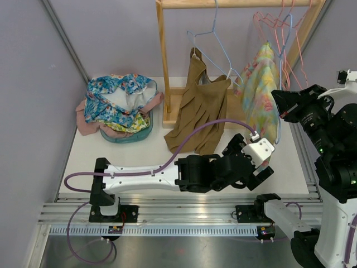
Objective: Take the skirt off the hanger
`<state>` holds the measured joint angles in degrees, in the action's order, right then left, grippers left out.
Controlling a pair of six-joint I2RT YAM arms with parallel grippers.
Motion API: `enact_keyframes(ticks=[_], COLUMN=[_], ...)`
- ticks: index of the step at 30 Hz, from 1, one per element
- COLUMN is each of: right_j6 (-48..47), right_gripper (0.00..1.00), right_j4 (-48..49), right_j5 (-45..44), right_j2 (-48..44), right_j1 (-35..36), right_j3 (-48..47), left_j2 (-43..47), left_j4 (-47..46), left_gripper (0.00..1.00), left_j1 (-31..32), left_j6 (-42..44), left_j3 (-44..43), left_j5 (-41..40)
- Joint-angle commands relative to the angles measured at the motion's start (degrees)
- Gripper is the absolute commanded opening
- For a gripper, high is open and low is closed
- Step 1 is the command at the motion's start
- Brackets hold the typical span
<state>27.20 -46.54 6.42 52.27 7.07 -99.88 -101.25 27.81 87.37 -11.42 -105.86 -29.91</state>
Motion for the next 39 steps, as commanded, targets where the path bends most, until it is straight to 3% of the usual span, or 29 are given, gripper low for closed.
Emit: enact_keyframes(ticks=[1,8,11,14,15,17,21,28,29,33,39], right_j6=[-0.1,1.3,2.0,2.9,3.6,3.8,3.1,1.4,0.9,0.3,1.5], right_gripper=[0.0,0.0,0.0,0.0,0.0,0.0,0.0,0.0,0.0,0.0,0.0], right_j4=[1.6,0.3,-0.5,-0.7,-0.5,-0.5,-0.9,-0.7,-0.7,-1.3,0.9], right_j5=[-1.1,0.0,0.4,1.1,1.2,1.1,0.4,-0.8,-0.7,-1.2,-1.0], right_j2=[-0.6,-1.8,-1.6,-1.7,-2.1,-2.3,-1.9,3.0,3.9,7.8,8.6], right_j1=[-0.2,-0.2,-0.2,-0.2,-0.1,-0.2,-0.2,-0.2,-0.1,-0.2,-0.2], right_j3=[-1.8,-3.0,-4.4,-5.6,-5.6,-5.7,-6.5,-11.8,-14.0,-19.5,-17.6], left_j2=[0.4,1.0,0.4,-0.2,-0.3,-1.0,0.3,9.0,9.3,7.0,6.1], left_j4=[-6.9,-14.7,-15.7,-18.0,-18.6,-18.5,-18.2,-24.3,-26.4,-27.3,-23.4], left_gripper=[0.99,0.99,0.89,0.55,0.31,0.02,0.0,0.0,0.0,0.0,0.0], left_j1=[0.6,0.6,0.6,0.5,0.5,0.4,0.6,1.9,2.1,5.5,11.1], left_j6=[1.8,3.0,3.0,3.0,3.4,3.3,2.4,-6.1,-9.6,-17.2,-22.5], left_j3=[-3.6,-0.4,-0.4,0.6,0.7,0.3,2.3,27.4,34.2,44.0,46.5], left_j5=[-1.2,0.4,0.6,0.6,0.6,-1.0,-1.5,-0.8,1.0,1.4,-2.4])
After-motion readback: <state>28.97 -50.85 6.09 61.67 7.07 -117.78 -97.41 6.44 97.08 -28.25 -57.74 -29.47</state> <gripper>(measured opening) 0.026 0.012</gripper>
